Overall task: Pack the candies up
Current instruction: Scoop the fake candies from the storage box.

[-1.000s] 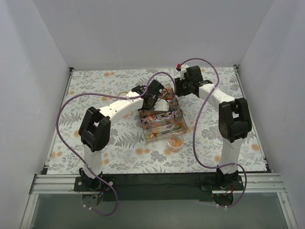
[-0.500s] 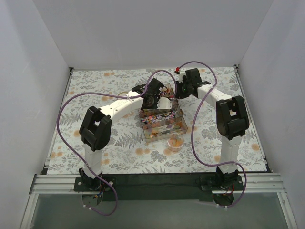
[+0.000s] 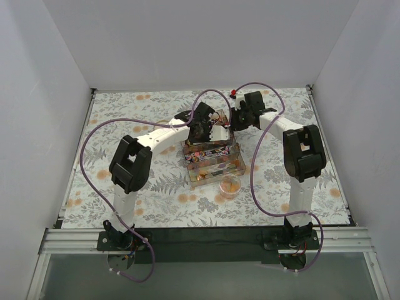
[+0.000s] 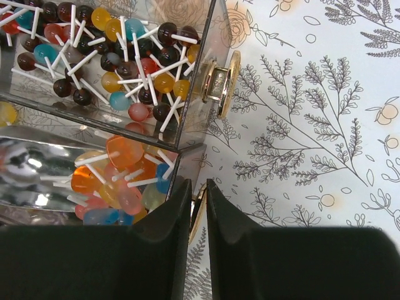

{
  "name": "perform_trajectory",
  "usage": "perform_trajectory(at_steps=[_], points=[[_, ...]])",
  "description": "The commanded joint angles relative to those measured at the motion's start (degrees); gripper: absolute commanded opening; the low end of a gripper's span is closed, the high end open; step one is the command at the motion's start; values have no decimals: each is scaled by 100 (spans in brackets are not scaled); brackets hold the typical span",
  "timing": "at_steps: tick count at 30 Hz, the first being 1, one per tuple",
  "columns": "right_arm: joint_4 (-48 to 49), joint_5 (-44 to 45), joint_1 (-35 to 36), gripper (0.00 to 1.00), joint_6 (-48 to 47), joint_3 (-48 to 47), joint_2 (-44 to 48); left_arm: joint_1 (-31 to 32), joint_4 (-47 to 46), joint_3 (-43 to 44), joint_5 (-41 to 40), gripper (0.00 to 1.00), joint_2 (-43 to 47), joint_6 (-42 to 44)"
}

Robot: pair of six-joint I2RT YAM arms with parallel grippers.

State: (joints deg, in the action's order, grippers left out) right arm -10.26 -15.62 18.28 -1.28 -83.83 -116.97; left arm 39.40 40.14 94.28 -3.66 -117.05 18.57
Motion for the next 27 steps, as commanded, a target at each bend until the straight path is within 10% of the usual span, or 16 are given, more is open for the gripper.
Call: perform_trajectory(at_steps=[1,27], points=[[-11,-574,96,21,93,60,-133,77,47,-6,1121,0,-282,-248],[103,-635,26,19,93,218,-221,-424,-1492,-973,2546,0,166,-1540]])
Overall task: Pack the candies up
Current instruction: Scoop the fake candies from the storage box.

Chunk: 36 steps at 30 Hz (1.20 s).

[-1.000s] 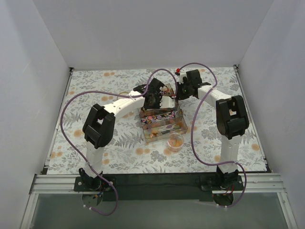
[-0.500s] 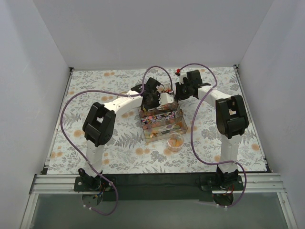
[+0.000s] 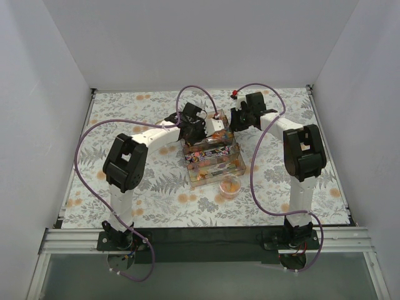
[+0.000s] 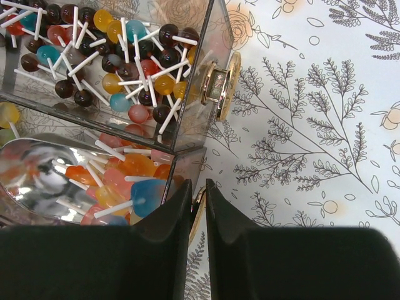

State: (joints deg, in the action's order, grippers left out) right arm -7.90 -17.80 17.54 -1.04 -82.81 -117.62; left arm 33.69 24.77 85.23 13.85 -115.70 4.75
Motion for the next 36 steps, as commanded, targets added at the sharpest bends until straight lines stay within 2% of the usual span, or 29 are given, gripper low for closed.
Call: perform_trajectory(at_steps=[1,16,24,36], points=[[-133,-408,92,19,69,115,-147,146,45,-51,786,0,21,-150],[-150,-118,-172,21,7,256,38,-73,45,-542,426,0,812,78],[-159,-57,-233,21,-10,247,99,-161,1,-639,610,0,970,166],[-159,-66,-295,22,25,239,134,-319,-693,-1113,1041,0,1172,-211]])
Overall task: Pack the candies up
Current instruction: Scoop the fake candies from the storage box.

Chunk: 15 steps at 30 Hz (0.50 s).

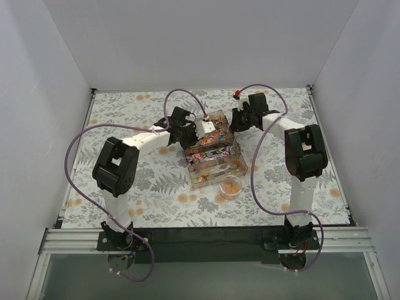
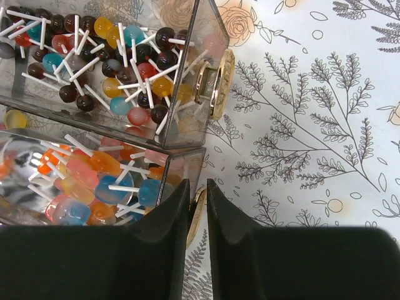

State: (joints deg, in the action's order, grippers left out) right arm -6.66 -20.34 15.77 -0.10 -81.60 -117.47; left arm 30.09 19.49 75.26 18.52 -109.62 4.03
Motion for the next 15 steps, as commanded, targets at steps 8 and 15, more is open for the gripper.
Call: perform_trajectory(at_steps=[8,15], points=[[-292,232,-118,25,-52,153,198,-47,-481,-214,486,0,732,-306],[-319,232,-127,25,-52,145,216,-64,-489,-249,468,0,811,-289]])
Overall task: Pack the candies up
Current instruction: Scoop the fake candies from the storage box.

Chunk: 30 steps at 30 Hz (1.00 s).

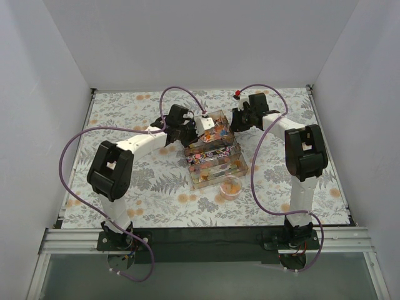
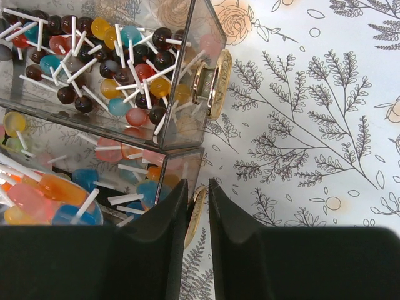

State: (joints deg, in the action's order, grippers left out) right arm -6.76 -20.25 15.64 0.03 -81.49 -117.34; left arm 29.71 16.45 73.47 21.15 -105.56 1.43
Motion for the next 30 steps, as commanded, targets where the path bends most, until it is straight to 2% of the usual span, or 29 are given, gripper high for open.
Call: perform_trajectory(at_steps=[1,7,22,30], points=[[-308,241,-105,25,-65,134,220,-27,-177,-87,197,0,431,-12],[-378,337,-122,30,-82,151,352,-62,-256,-184,276,0,615,-55],[-729,724,-114,54,-74,81,773,-115,-291,-658,425,0,1309,-46],[-1063,1365,-122,56,144,265,1327,-115,51,-1071,654,0,2065,59]])
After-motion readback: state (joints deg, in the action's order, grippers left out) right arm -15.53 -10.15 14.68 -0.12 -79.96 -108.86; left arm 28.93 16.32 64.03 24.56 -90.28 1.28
